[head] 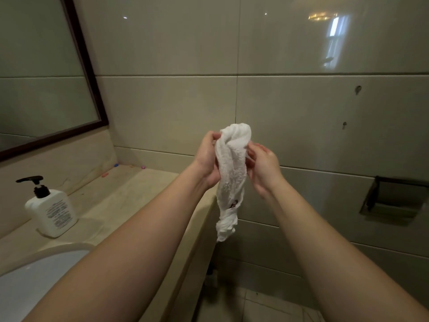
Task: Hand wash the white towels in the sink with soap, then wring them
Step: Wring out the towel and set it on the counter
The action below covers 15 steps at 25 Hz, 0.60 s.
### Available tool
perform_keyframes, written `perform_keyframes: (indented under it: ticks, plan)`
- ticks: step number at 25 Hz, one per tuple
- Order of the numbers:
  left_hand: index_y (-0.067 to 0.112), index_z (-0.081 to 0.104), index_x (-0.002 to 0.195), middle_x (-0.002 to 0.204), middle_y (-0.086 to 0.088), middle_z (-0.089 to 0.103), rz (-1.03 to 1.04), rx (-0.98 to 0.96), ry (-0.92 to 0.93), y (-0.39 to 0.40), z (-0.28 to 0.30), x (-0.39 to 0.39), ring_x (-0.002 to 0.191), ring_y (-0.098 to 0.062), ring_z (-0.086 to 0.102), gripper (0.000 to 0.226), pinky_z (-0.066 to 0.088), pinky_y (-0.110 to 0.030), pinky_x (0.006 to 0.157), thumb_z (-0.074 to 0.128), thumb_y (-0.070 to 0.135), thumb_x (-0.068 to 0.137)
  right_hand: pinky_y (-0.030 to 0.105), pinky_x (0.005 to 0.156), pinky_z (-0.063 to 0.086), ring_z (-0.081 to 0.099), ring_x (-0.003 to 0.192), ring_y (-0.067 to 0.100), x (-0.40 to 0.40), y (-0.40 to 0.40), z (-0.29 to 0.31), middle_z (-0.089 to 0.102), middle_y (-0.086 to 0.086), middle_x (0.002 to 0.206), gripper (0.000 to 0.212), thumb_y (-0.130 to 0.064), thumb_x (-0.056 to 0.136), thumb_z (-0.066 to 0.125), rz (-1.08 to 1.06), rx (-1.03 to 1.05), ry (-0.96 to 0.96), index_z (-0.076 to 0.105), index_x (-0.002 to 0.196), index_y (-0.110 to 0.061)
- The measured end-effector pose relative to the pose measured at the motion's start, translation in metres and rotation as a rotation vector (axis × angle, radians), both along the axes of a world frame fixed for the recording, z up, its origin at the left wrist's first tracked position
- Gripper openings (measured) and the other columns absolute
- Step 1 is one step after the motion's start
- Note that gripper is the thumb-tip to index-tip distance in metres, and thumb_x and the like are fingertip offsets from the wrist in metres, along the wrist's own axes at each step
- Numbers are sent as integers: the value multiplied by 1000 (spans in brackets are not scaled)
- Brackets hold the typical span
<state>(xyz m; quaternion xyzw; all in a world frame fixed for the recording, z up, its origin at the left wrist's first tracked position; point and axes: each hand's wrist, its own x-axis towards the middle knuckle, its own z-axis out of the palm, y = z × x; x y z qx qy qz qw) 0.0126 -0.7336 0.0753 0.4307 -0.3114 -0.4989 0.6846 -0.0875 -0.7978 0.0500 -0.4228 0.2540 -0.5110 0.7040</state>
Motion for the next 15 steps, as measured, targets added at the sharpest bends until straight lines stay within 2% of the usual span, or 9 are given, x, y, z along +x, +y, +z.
perform_keyframes:
  ticks: [1, 2, 3, 4, 6, 8, 11, 13, 15]
  plan:
    - [5, 76, 97, 89, -16, 71, -27, -41, -6, 1, 2, -3, 82, -27, 68, 52, 51, -42, 94, 49, 49, 97, 24, 55, 52, 62, 63, 14, -2, -1, 2, 65, 9, 79, 18, -11, 100, 56, 38, 37, -39, 60, 112, 2]
    - [3, 71, 114, 100, -19, 71, -57, -55, -19, 1, 3, -6, 92, -30, 68, 62, 48, -46, 103, 54, 58, 93, 23, 54, 52, 62, 58, 13, -5, -2, 6, 66, 8, 75, 20, -14, 100, 58, 71, 52, -35, 64, 108, 3]
    - [2, 66, 124, 106, -20, 71, -63, -40, -46, 0, 2, -7, 96, -31, 68, 69, 47, -47, 105, 54, 61, 91, 23, 53, 50, 59, 54, 11, -8, -5, 10, 66, 6, 73, 22, -20, 99, 59, 90, 33, 16, 66, 106, 0]
    - [1, 64, 128, 107, -20, 70, -50, -21, -63, -2, 1, -8, 96, -31, 68, 67, 49, -46, 103, 52, 59, 95, 23, 53, 47, 55, 53, 10, -10, -10, 12, 64, 3, 73, 23, -25, 98, 61, 88, -1, 97, 67, 107, -4]
    - [3, 65, 123, 101, -17, 71, 0, 22, -109, -4, -2, -8, 87, -27, 69, 50, 54, -40, 88, 46, 46, 104, 23, 53, 44, 54, 53, 9, -14, -16, 18, 62, 1, 75, 22, -26, 97, 62, 61, -59, 234, 64, 111, -9]
    - [6, 65, 119, 97, -15, 71, 26, 63, -125, -6, -4, -8, 84, -26, 69, 39, 54, -36, 80, 46, 37, 105, 24, 51, 44, 56, 54, 9, -17, -18, 22, 61, 0, 73, 15, -19, 96, 58, 62, -55, 260, 64, 104, -8]
    - [10, 68, 108, 85, -9, 76, 57, 97, -141, -10, -4, -5, 74, -21, 73, 35, 57, -30, 68, 47, 38, 105, 28, 60, 48, 57, 66, 16, -24, -19, 25, 60, 3, 77, 13, -15, 94, 51, 51, -65, 324, 62, 92, -9]
    - [10, 68, 107, 82, -8, 75, 100, 97, -137, -12, -2, -2, 63, -18, 73, 32, 57, -25, 53, 52, 37, 103, 32, 67, 49, 56, 74, 20, -26, -22, 23, 58, 9, 88, 14, -14, 93, 47, 52, -76, 340, 59, 99, -9]
    - [8, 68, 112, 89, -11, 73, 118, 94, -142, -15, -1, 0, 64, -20, 72, 35, 58, -26, 54, 62, 38, 98, 33, 68, 47, 55, 71, 17, -26, -21, 22, 56, 8, 90, 15, -14, 95, 45, 100, -118, 312, 57, 102, -11]
